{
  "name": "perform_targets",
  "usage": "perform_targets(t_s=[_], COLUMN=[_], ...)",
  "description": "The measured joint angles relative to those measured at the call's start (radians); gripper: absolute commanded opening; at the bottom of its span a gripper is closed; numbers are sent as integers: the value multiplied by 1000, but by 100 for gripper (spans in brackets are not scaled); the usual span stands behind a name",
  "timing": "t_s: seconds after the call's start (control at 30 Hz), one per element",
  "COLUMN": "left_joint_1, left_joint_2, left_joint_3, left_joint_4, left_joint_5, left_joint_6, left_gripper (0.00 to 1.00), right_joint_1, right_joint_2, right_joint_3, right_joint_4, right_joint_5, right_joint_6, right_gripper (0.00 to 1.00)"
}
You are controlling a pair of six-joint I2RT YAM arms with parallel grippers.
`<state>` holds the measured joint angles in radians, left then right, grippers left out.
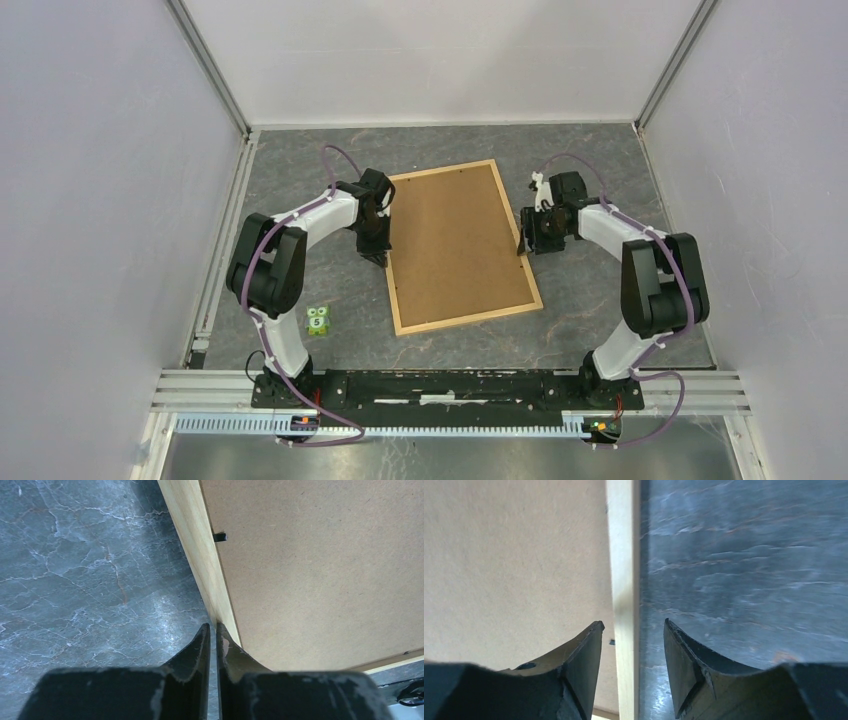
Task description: Put the photo into the frame
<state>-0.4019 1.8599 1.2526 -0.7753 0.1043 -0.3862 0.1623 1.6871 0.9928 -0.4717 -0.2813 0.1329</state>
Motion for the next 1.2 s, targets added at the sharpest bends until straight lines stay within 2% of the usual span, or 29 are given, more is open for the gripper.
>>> perform_targets(t_s=[0.13,0.23,0.73,1.2], left_joint_1=[0,0,0,0], left_joint_2=[0,0,1,6], left_joint_3=[0,0,1,7], left_joint_4=[0,0,0,-6], left_joint_5=[1,1,3,3], left_joint_6=[6,7,11,11], left_gripper=[13,13,13,12], right_joint_1=[-29,-32,-32,-25], right_joint_2=[-27,-5,188,213], right_joint_3=[13,43,234,237], right_joint_4=[23,38,65,64], right_joint_5=[21,23,-2,-26], right_joint_6=[6,11,18,16], right_gripper=[38,33,30,28])
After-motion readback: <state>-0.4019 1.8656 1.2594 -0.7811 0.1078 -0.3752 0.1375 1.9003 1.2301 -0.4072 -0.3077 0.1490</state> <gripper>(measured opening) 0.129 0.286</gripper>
